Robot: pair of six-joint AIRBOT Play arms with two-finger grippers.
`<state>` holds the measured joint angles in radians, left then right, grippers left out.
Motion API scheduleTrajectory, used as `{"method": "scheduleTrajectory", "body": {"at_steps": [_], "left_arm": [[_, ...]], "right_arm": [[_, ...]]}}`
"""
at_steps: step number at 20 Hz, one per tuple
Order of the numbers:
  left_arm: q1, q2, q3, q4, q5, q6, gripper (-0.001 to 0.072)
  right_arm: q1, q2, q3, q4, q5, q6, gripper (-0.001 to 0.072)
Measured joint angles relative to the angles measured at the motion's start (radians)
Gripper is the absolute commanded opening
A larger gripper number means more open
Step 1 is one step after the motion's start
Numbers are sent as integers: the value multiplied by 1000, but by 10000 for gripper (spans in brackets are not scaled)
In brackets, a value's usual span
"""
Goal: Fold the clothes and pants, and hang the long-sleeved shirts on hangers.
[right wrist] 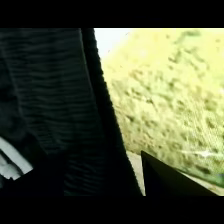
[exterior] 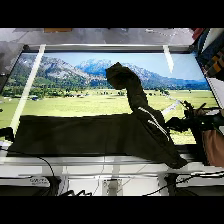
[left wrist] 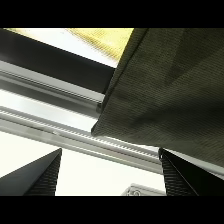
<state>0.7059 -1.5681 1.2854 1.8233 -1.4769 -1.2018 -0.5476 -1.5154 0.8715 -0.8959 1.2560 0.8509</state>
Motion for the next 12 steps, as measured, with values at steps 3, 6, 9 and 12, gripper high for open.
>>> {"method": "scheduleTrajectory", "body": {"at_steps": [3, 6, 9, 12], "left_arm": [[-1, 0, 0, 0, 0, -3, 699], [-2, 0, 0, 0, 0, -3, 699], [-11, 0, 1, -1, -7, -3, 699], [-48, 0, 2, -1, -8, -3, 699]], "right_arm": [[2, -17, 0, -41, 13, 31, 529], [-3, -41, -1, -60, 38, 60, 528], [6, -90, -5, -19, 107, 43, 440], [14, -117, -6, 86, 113, -43, 418]]}}
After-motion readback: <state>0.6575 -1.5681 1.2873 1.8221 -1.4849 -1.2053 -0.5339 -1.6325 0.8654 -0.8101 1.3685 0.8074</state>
